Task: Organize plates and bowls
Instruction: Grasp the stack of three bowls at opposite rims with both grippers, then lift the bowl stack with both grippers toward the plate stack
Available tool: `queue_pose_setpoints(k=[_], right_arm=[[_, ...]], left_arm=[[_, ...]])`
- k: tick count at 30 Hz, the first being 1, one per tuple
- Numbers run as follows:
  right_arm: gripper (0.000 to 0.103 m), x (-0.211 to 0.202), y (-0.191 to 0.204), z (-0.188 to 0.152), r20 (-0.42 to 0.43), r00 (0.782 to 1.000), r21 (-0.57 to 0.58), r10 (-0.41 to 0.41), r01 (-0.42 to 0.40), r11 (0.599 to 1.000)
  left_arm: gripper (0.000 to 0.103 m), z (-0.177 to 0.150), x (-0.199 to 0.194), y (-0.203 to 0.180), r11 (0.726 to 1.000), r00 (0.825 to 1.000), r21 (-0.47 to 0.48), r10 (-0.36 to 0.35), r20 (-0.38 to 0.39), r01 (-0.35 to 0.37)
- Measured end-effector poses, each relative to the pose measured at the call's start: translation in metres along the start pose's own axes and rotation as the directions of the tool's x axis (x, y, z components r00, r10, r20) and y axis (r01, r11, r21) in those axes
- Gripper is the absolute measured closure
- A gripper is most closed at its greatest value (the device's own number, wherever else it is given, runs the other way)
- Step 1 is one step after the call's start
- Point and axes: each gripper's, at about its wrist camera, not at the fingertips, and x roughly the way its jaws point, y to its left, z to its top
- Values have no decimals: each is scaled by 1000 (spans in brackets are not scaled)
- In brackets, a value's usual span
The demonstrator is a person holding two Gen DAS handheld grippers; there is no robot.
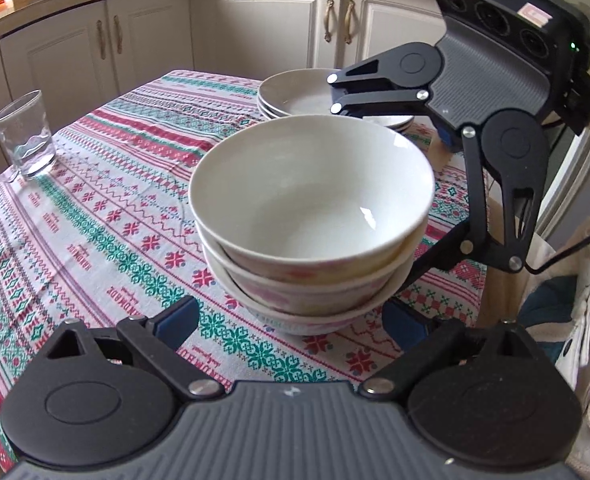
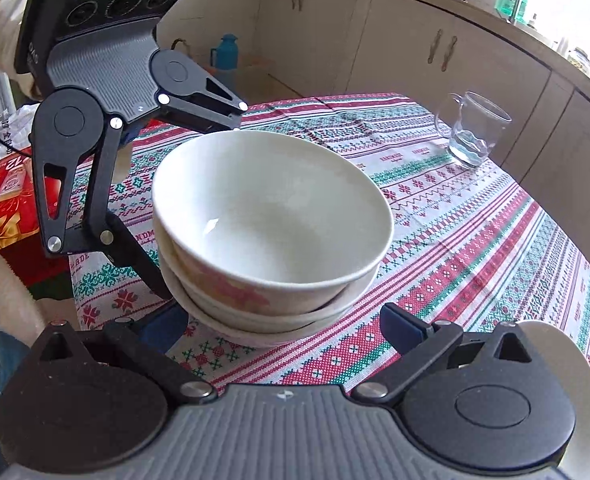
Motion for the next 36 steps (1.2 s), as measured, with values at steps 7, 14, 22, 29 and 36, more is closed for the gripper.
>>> queue_pose_setpoints(k=[7, 14, 22, 29, 36], right_arm=[[0, 6, -6, 4, -13, 999, -21, 53, -53, 998], [0, 9, -12, 9, -22, 994, -36, 103, -103, 994], [3, 11, -16, 15, -33, 987, -28, 156, -157, 987], [5, 13, -17, 13, -50, 983, -9, 176, -177, 984], [7, 9, -17, 16, -43, 982, -6, 184, -185, 983]], left_arm=[[13, -1, 5, 7, 998, 999, 20, -53, -10, 53], [16, 1, 5, 12, 995, 996, 37, -89, -15, 90], [18, 2, 10, 16, 988, 990, 64, -137, -28, 139], [19, 3, 11, 16, 983, 987, 86, -160, -30, 162], [19, 6, 11, 16, 979, 984, 103, -175, -37, 178]])
